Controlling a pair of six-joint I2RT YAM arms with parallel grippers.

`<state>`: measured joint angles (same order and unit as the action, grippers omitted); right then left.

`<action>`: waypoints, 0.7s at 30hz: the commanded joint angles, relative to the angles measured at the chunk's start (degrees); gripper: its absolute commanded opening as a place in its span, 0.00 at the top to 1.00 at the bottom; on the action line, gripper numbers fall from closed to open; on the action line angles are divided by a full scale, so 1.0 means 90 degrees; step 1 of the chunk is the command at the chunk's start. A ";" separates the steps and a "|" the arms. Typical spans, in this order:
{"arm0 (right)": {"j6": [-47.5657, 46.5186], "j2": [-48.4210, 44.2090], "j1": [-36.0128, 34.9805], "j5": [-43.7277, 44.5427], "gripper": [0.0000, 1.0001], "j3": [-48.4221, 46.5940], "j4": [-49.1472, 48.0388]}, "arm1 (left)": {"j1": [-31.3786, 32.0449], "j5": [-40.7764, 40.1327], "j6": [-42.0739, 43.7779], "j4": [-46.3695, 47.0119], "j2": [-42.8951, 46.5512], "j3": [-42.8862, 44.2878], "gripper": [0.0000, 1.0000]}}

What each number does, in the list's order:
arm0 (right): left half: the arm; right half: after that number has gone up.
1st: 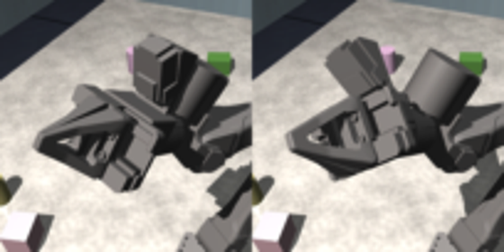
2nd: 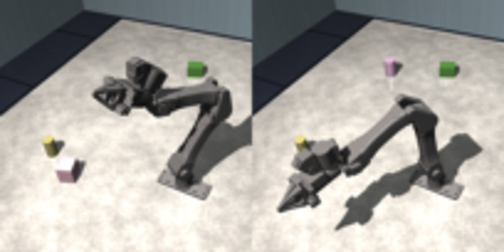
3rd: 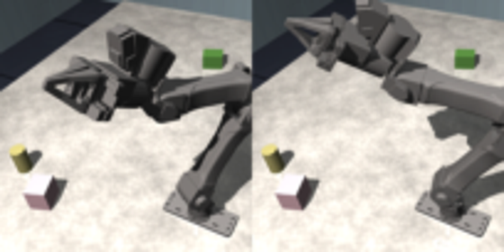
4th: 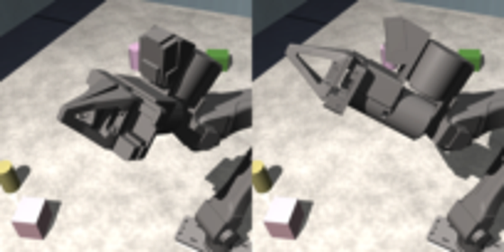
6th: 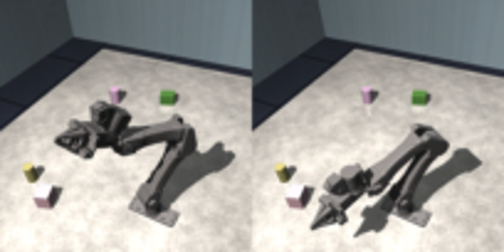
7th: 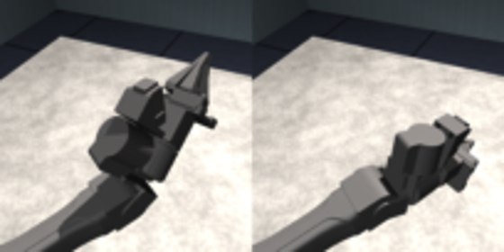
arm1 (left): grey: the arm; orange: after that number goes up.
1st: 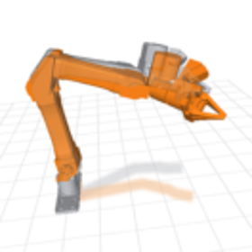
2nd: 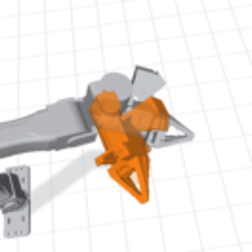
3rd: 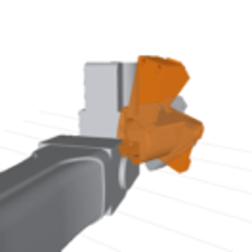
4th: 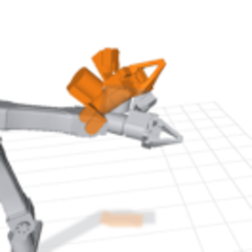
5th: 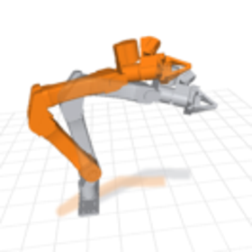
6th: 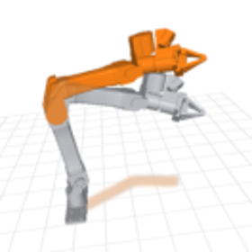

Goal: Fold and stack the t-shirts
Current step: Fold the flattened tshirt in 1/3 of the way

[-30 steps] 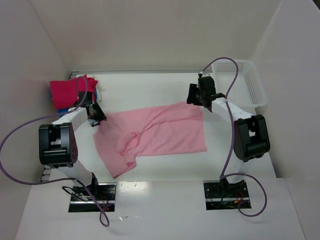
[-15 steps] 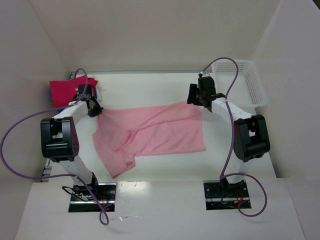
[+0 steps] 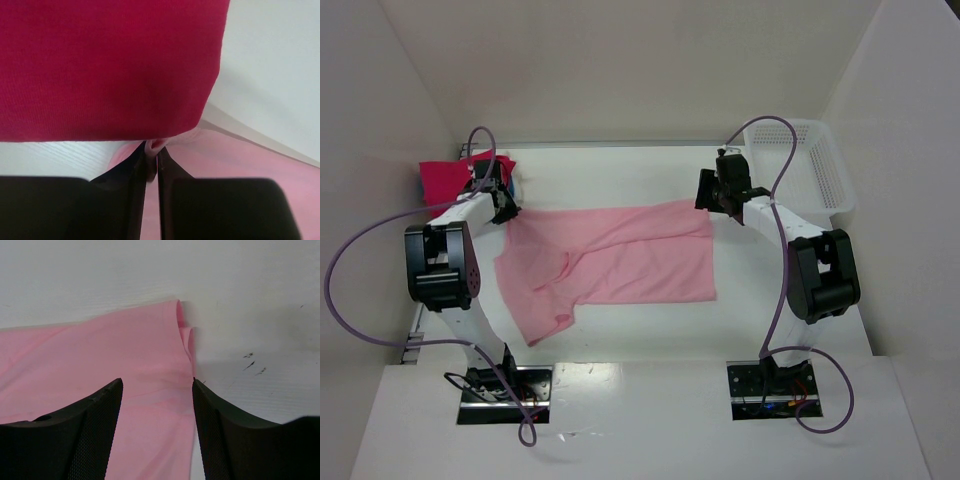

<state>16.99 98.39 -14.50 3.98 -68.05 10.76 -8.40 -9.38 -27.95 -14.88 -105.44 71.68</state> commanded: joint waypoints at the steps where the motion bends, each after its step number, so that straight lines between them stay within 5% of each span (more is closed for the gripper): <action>1: -0.0082 -0.0190 -0.0068 0.0154 0.36 0.0071 -0.0044 | -0.0033 -0.0237 0.0311 0.0404 -0.0013 0.0297 0.80; 5: -0.0082 -0.0190 -0.0068 0.0154 0.36 0.0071 -0.0044 | -0.0033 -0.0237 0.0342 0.0689 -0.0013 0.0297 0.83; 8: -0.0082 -0.0132 -0.0068 0.0154 0.36 0.0071 -0.0044 | -0.0033 -0.0237 0.0342 0.0822 -0.0100 0.0355 1.00; 19: -0.0140 -0.0076 -0.0068 -0.0024 0.36 0.0126 -0.0044 | -0.0092 -0.0002 0.0284 0.1048 -0.0365 0.0590 1.00; 21: -0.0072 -0.0019 -0.0068 -0.0090 0.44 0.0188 0.0015 | -0.0092 -0.0002 0.0284 0.1048 -0.0365 0.0590 1.00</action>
<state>16.75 98.39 -14.50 3.81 -67.59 10.77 -8.47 -9.52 -25.69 -9.45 -108.97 74.89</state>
